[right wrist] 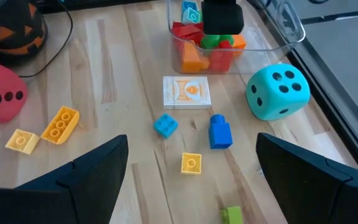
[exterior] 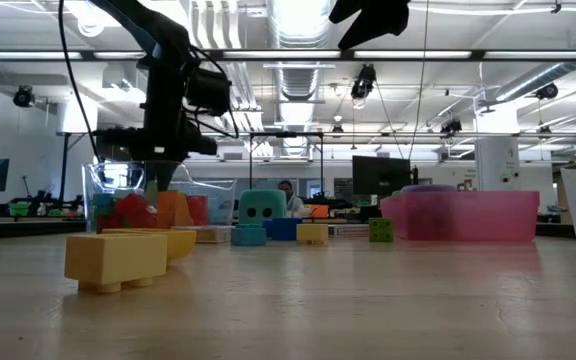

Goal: Pick & Place Toys
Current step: Put the light green game piece into the transparent bin

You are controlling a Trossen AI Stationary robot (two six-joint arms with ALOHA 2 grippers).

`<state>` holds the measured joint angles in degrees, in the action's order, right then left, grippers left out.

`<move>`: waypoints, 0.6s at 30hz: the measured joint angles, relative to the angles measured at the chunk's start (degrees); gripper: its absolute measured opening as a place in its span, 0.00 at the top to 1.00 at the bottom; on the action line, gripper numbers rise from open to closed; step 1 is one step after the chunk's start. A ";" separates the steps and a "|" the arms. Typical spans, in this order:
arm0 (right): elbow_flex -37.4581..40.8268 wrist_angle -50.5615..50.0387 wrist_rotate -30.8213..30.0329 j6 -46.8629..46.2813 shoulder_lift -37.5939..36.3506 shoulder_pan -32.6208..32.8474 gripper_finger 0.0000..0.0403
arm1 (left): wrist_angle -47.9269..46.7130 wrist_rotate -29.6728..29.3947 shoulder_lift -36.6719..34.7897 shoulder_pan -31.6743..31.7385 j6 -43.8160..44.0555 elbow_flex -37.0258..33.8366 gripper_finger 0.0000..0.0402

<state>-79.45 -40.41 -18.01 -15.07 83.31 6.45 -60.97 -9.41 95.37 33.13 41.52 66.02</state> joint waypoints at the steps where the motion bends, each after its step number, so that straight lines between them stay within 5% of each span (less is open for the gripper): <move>1: 0.01 -0.02 0.00 0.00 0.00 0.18 0.14 | 0.16 0.00 0.16 0.11 0.02 -0.19 0.76; 18: 0.18 -0.06 -0.01 0.02 0.00 0.45 0.14 | 5.69 3.20 0.46 0.98 1.94 -5.69 0.76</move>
<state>-79.26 -40.47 -18.02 -15.05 83.31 6.90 -55.28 -6.21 95.83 34.11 43.46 60.34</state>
